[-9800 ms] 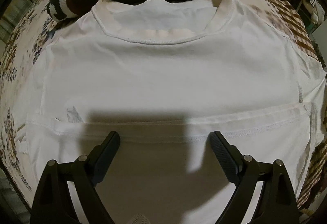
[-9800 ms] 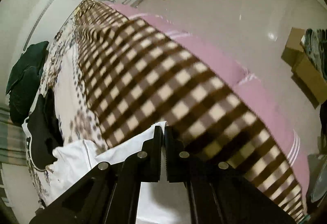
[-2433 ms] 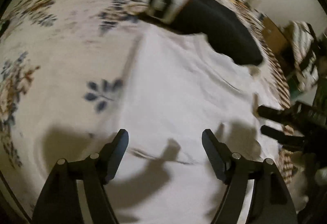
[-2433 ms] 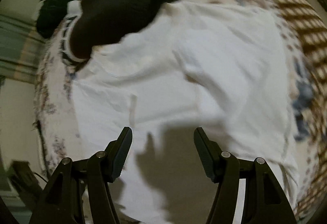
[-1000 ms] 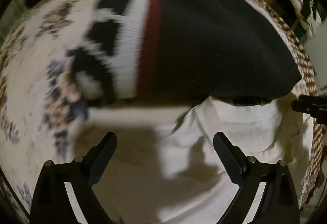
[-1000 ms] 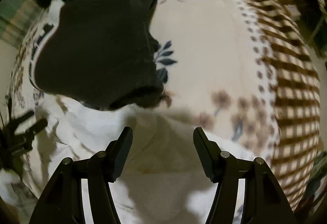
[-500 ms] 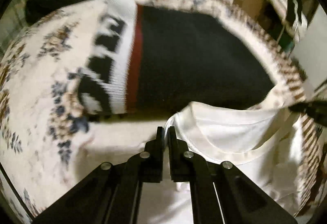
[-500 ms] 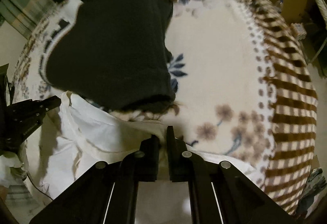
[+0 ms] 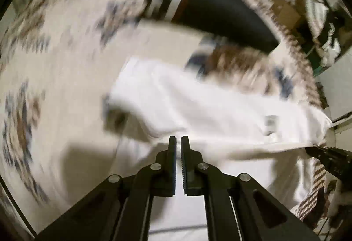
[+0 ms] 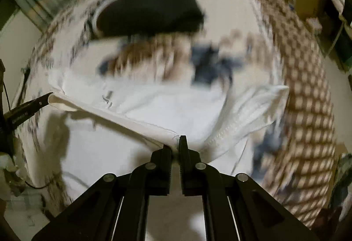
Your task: Fold small clothes
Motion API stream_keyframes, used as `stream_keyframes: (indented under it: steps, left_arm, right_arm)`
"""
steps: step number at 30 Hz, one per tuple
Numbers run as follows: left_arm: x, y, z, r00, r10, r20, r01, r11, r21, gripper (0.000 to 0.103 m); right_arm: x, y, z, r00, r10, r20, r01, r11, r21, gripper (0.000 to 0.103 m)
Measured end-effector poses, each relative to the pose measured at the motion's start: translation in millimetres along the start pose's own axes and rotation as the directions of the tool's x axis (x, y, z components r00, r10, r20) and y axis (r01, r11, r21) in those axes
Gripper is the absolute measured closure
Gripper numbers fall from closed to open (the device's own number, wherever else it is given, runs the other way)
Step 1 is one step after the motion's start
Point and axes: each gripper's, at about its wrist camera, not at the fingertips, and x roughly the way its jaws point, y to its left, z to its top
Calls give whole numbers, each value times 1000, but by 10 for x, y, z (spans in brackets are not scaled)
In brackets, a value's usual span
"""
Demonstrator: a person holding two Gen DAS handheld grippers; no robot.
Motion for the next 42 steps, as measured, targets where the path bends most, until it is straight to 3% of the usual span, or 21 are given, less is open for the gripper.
stream_keyframes:
  steps: [2,3,5,6,7,10,13,17,19,20,21,23,24,26,28,32,33,34,37,39,42]
  left_arm:
    - [68,145,-167,998,-3,-57,-1,998,-70,98]
    - [40,207,-229,998,-16,-65,9,994,-109,95]
    - [-75,317,-303,997,-56,-53,45,982,-186,70]
    - [-156,379,-330,996,-79,-33,69,970,-231,46]
    - [-225,433,-337,995,-96,-11,90,958,-274,37]
    - [-317,588,-253,986,-159,52,167,903,-395,37]
    - [-183,597,-87,983,-173,59,182,885,-429,37]
    - [64,605,117,983,-179,35,177,882,-436,37]
    - [167,594,201,990,-138,15,131,903,-410,37]
    - [224,598,220,993,-120,1,111,911,-396,37]
    - [283,624,226,995,-99,-16,85,916,-392,37]
    - [434,709,263,997,-68,-48,44,921,-388,37]
    - [480,755,271,997,-57,-58,30,920,-391,37]
    - [541,836,301,996,-59,-66,28,915,-401,37]
    - [515,852,327,997,-54,-63,25,919,-393,37]
    - [393,788,304,998,-28,-57,7,939,-345,37]
    - [349,761,277,998,-25,-54,5,943,-333,37]
    - [301,727,249,999,-18,-49,2,948,-318,37]
    - [116,570,132,999,24,-27,-30,966,-256,37]
    - [20,476,53,999,49,-17,-51,973,-226,37]
    - [43,362,-22,997,70,-29,-74,979,-191,37]
  right_arm:
    - [168,-47,-173,998,-18,-56,19,1000,16,96]
    - [247,-123,-230,995,17,-96,-11,998,63,93]
    - [258,-263,-313,989,67,-135,-45,986,160,67]
    - [175,-355,-355,988,100,-114,-74,973,217,51]
    - [67,-457,-398,987,135,-88,-106,955,278,47]
    - [-197,-751,-487,986,164,-16,-142,898,417,46]
    - [-290,-1133,-579,981,183,57,-183,801,570,43]
    - [-175,-1420,-523,969,215,124,-242,709,662,43]
    - [-92,-1480,-428,953,250,170,-297,672,678,43]
    - [-77,-1479,-398,950,251,185,-309,674,671,43]
    - [-70,-1463,-349,948,246,204,-319,683,658,45]
    - [-65,-1454,-311,955,215,206,-297,697,653,91]
    - [-57,-1472,-263,963,189,191,-268,700,662,99]
    - [-25,-1577,-282,980,133,150,-200,690,696,99]
    - [25,-1680,-341,976,161,150,-219,659,720,99]
    - [-42,-1591,-341,969,196,154,-248,700,670,97]
    - [-90,-1536,-355,976,184,112,-212,723,657,91]
    - [-109,-1481,-366,984,157,84,-174,751,637,78]
    - [-241,-1171,-462,999,23,33,-36,863,503,50]
    - [-173,-968,-528,999,-44,-28,52,918,392,49]
    - [120,-771,-468,985,-159,-67,171,955,241,49]
